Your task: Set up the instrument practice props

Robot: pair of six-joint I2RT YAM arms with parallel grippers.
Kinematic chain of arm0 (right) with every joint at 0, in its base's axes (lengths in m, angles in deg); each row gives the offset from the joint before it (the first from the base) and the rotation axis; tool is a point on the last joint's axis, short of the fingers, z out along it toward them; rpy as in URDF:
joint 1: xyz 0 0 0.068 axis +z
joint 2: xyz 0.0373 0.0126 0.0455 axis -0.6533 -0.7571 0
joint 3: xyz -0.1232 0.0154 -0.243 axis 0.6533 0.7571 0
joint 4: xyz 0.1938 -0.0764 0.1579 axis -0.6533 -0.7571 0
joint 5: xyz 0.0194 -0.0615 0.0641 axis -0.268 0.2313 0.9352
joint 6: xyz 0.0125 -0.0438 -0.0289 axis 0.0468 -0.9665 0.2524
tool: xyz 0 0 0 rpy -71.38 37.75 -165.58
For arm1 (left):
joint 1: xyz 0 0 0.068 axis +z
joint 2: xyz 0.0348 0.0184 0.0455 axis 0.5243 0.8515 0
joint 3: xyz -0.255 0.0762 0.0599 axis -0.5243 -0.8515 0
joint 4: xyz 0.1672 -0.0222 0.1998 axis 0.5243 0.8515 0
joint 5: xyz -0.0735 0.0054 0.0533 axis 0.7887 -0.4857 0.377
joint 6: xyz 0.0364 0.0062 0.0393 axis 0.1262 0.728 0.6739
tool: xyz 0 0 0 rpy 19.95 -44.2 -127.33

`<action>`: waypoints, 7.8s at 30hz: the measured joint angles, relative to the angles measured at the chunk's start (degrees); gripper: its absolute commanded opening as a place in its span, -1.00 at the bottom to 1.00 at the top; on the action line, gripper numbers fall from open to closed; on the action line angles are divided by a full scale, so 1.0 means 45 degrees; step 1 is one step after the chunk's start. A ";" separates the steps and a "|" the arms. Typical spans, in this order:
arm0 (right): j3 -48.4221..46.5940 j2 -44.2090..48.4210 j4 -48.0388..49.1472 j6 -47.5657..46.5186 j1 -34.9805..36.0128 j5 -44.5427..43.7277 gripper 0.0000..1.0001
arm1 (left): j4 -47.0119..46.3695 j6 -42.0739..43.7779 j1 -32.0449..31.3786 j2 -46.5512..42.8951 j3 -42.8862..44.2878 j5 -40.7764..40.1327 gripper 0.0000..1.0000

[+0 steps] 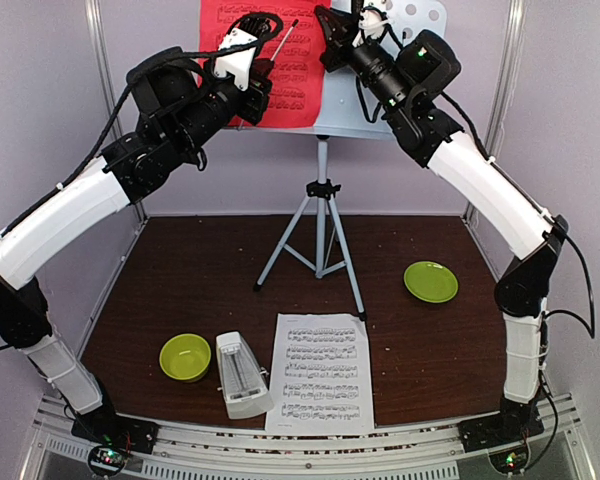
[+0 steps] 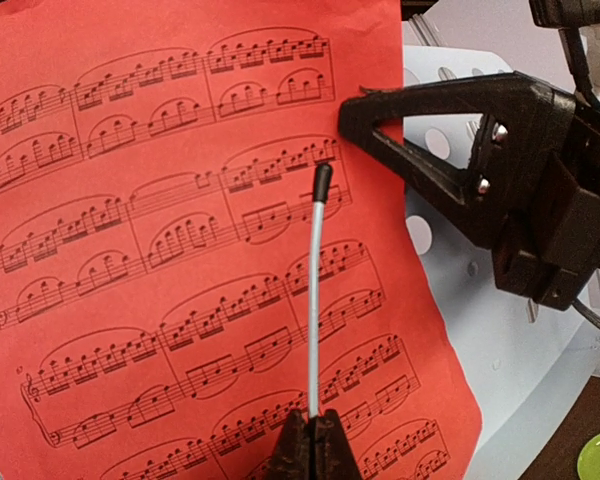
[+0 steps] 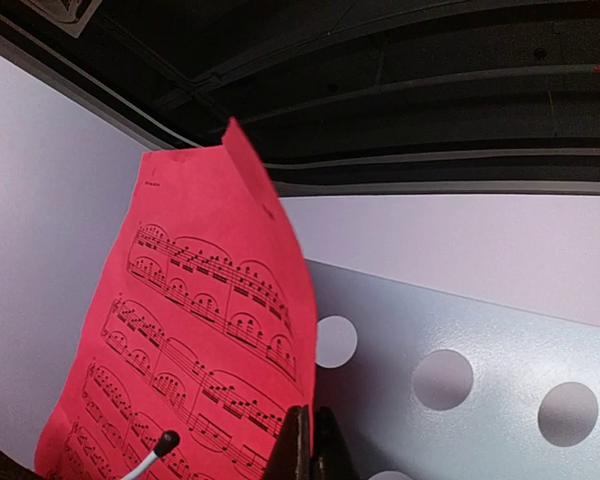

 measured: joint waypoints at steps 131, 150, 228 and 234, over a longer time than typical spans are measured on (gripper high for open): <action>2.5218 0.4629 0.3857 1.8180 -0.1413 0.5644 -0.17 | 1.0103 -0.5056 -0.1642 0.5824 -0.3910 0.5688 0.29; 2.6272 0.5673 0.5124 1.8714 -0.0923 0.5479 -1.00 | 0.8408 -0.5051 -0.1642 0.4017 -0.4522 0.5785 0.36; 1.2585 1.2847 -0.3259 0.5178 -0.0913 0.2254 -0.89 | 0.2929 -0.4503 -0.2113 -0.0175 0.1792 0.5532 -1.00; 1.1064 1.1754 -0.3138 0.5605 -0.0947 0.0573 -0.63 | 0.2924 -0.4852 -0.2006 0.0782 0.3322 0.4561 -1.00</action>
